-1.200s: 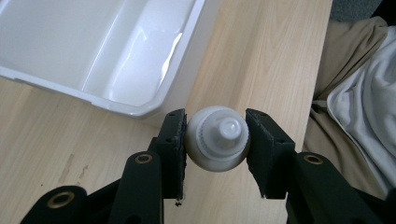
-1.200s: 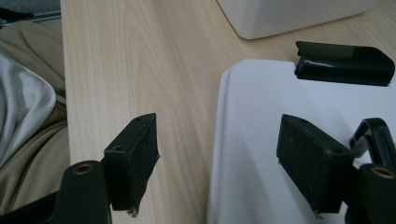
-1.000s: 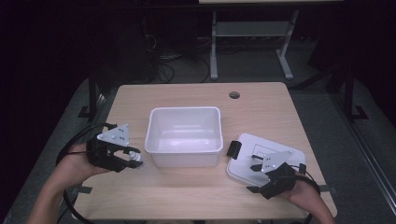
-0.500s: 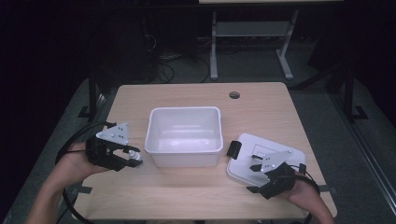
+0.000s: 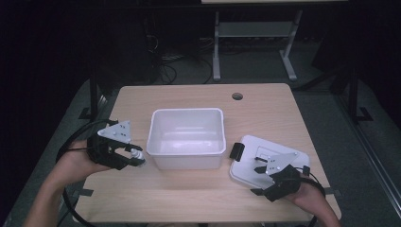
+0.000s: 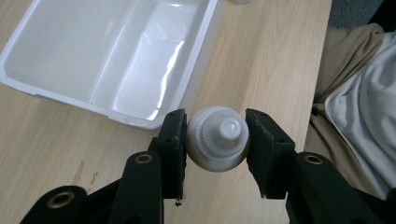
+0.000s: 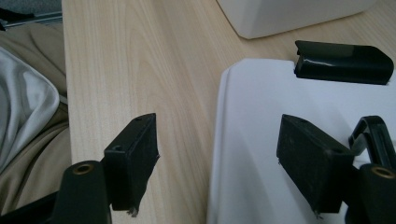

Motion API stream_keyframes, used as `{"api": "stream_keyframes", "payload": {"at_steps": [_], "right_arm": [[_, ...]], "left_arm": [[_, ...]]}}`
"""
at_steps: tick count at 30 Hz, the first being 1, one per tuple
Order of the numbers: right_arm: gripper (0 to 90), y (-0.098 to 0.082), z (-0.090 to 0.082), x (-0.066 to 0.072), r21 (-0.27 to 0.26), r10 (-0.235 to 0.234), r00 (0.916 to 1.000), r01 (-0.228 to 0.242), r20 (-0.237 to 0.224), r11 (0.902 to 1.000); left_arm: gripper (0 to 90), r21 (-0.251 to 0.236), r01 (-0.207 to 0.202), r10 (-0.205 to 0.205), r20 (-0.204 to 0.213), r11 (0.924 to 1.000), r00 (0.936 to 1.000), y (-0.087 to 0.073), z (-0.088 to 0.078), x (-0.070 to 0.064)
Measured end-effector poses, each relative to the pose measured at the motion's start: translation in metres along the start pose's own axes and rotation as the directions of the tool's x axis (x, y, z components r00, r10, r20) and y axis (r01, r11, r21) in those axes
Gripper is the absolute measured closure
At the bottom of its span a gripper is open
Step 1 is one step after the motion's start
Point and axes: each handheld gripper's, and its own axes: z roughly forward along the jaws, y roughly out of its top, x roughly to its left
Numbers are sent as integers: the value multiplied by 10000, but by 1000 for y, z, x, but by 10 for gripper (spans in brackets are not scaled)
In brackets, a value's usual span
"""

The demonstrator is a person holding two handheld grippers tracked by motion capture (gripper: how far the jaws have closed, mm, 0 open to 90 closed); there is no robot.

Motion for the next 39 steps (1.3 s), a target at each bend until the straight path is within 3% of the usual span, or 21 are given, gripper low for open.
{"api": "stream_keyframes", "payload": {"at_steps": [11, 26, 39], "right_arm": [[285, 1, 2, 1, 42, 97, 9999, -97, -56, 9999], [285, 2, 2, 1, 51, 72, 9999, -72, -100, 10000], [285, 1, 0, 1, -2, 44, 10000, -44, -66, 10000]], "left_arm": [[600, -29, 36, -36, -11, 10000, 10000, 2, 0, 5], [600, 123, -20, 22, -94, 9999, 10000, 18, -4, 24], [600, 84, -78, 79, -76, 9999, 9999, 27, 3, 31]]}}
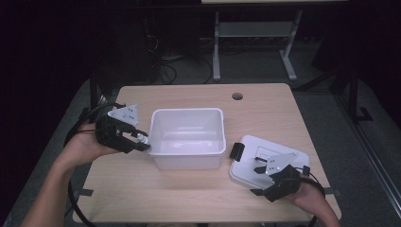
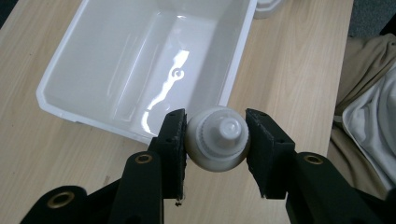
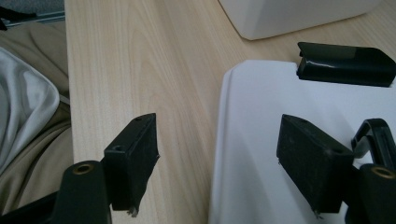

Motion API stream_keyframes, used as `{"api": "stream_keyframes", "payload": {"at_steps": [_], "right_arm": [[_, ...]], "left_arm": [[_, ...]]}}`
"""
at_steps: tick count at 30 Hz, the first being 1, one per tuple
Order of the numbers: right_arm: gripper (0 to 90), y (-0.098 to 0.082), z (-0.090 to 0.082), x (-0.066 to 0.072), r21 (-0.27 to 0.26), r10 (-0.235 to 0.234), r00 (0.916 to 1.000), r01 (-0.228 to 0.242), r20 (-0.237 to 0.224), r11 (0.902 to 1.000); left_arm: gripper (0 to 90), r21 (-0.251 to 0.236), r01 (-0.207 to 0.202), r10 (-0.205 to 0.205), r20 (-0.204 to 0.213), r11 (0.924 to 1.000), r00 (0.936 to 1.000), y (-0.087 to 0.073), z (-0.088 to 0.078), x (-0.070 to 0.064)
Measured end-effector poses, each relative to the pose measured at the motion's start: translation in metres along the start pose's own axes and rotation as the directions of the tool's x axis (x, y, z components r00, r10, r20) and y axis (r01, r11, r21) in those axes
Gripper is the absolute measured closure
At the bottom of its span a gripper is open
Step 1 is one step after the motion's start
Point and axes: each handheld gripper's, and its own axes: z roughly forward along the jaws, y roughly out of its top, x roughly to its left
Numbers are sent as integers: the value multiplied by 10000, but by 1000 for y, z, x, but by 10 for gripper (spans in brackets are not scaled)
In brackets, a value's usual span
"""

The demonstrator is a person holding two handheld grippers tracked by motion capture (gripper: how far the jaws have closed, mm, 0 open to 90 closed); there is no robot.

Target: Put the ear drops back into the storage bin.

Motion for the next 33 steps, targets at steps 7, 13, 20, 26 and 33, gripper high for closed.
{"api": "stream_keyframes", "payload": {"at_steps": [7, 13, 20, 26, 33], "right_arm": [[285, 0, -1, -1, -8, -9, 10000, 9, 30, 10000], [285, 0, -3, -1, -92, 20, 10000, -20, 64, 10000], [282, 2, -1, -2, -106, -88, 10000, 88, -15, 9999], [282, 2, -4, -2, -157, -118, 9999, 118, 27, 9998], [282, 2, -6, -2, -204, -54, 10000, 55, 29, 9998]], "left_arm": [[600, 62, -41, 41, 4, 10000, 10000, 4, 3, 7], [600, 96, 9, -9, -4, 10000, 10000, 6, 7, 13], [600, 201, 46, -45, -17, 9998, 10000, 9, 13, 17], [600, 223, 49, -48, -41, 9997, 10000, 12, 18, 20], [600, 354, 67, -67, 4, 9994, 10000, 15, 26, 24]]}}
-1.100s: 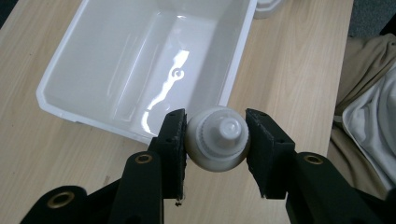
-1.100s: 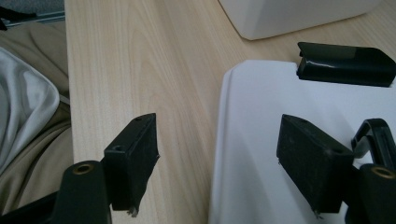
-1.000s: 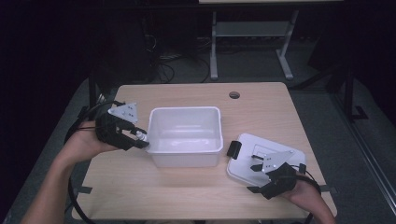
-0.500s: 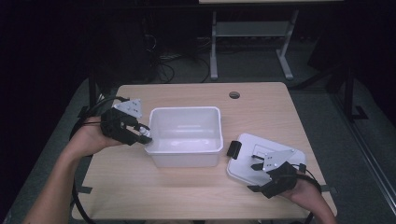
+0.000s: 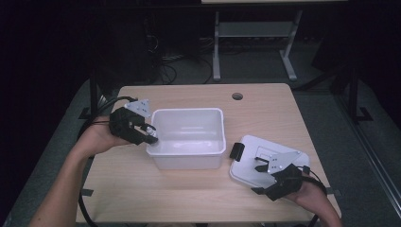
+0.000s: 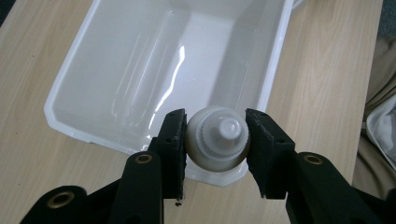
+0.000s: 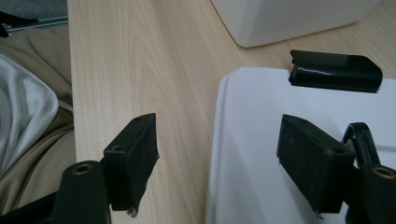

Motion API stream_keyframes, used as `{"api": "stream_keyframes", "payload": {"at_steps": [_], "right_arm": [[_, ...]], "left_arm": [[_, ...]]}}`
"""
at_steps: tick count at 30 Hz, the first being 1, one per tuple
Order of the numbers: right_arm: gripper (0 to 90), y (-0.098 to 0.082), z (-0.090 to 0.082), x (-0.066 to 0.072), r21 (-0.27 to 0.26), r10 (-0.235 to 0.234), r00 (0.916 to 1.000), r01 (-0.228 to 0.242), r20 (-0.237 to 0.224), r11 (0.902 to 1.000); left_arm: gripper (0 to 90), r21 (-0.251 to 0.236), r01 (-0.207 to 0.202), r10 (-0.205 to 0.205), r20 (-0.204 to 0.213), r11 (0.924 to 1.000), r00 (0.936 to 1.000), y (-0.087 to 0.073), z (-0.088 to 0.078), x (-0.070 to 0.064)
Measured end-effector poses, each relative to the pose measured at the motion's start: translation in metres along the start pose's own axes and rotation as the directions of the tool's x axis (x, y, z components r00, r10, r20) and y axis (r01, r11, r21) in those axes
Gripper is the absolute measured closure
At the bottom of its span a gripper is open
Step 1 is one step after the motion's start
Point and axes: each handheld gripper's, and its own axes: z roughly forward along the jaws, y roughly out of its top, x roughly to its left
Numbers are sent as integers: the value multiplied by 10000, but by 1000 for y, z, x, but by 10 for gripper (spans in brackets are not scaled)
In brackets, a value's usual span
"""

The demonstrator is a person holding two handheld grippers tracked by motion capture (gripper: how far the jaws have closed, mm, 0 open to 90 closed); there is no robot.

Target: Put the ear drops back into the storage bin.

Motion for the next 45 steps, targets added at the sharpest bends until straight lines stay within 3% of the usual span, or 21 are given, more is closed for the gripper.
{"api": "stream_keyframes", "payload": {"at_steps": [23, 35, 45], "right_arm": [[282, 0, -1, -2, -58, -26, 10000, 26, -41, 10000], [280, -1, -2, -2, 5, 88, 10000, -88, -44, 10000], [280, -2, -3, -2, 3, 107, 9999, -107, -47, 9999]], "left_arm": [[600, 395, 83, -84, 25, 9992, 10000, 2, 28, 5], [599, 825, 105, -110, 59, 9965, 9999, -3, 45, 7], [599, 897, 226, -236, 100, 9957, 9997, -7, 56, 9]]}}
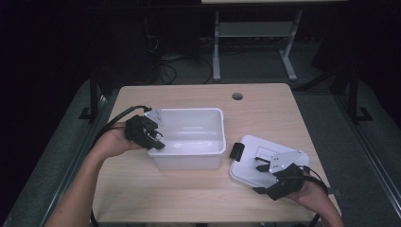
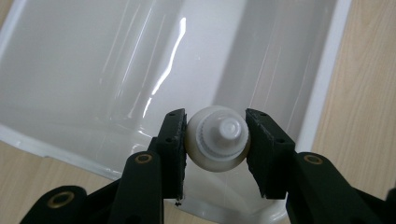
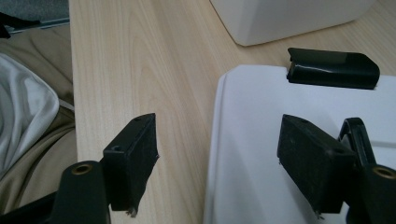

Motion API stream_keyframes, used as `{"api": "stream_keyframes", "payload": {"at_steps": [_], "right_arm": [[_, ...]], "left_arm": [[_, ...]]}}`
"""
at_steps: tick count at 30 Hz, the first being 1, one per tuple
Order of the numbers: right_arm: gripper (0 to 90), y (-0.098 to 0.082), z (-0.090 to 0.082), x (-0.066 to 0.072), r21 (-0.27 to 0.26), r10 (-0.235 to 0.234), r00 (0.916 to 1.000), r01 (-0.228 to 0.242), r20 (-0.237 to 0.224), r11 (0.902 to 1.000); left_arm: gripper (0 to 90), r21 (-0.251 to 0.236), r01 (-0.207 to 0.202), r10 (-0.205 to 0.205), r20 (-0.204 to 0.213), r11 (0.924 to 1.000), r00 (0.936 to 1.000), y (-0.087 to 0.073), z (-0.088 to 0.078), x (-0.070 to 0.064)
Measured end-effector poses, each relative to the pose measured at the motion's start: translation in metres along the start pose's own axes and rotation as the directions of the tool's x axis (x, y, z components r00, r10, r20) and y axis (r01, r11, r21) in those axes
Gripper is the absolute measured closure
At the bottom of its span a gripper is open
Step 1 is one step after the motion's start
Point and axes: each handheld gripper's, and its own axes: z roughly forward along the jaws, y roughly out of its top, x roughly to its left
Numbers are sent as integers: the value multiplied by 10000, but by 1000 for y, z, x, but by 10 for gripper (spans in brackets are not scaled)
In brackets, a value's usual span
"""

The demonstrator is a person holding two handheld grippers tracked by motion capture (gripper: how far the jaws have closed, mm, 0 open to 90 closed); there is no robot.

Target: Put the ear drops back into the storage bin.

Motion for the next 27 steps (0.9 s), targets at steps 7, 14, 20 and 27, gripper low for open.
{"api": "stream_keyframes", "payload": {"at_steps": [7, 14, 20, 27], "right_arm": [[280, -1, 0, -1, -8, -35, 10000, 35, 10, 10000], [280, -2, 0, -1, -32, -77, 10000, 77, 9, 10000], [280, -1, 0, 0, -3, -15, 10000, 15, -26, 10000], [279, -2, 0, 0, -23, 8, 10000, -8, -17, 10000]], "left_arm": [[599, 101, 32, -31, -59, 9999, 10000, -2, 6, 1], [599, 77, 133, -133, 7, 9999, 9999, -4, 13, 1], [599, 71, 176, -176, -54, 9998, 9998, -6, 16, 3], [598, 172, 182, -180, -88, 9997, 9998, -6, 22, 3]]}}
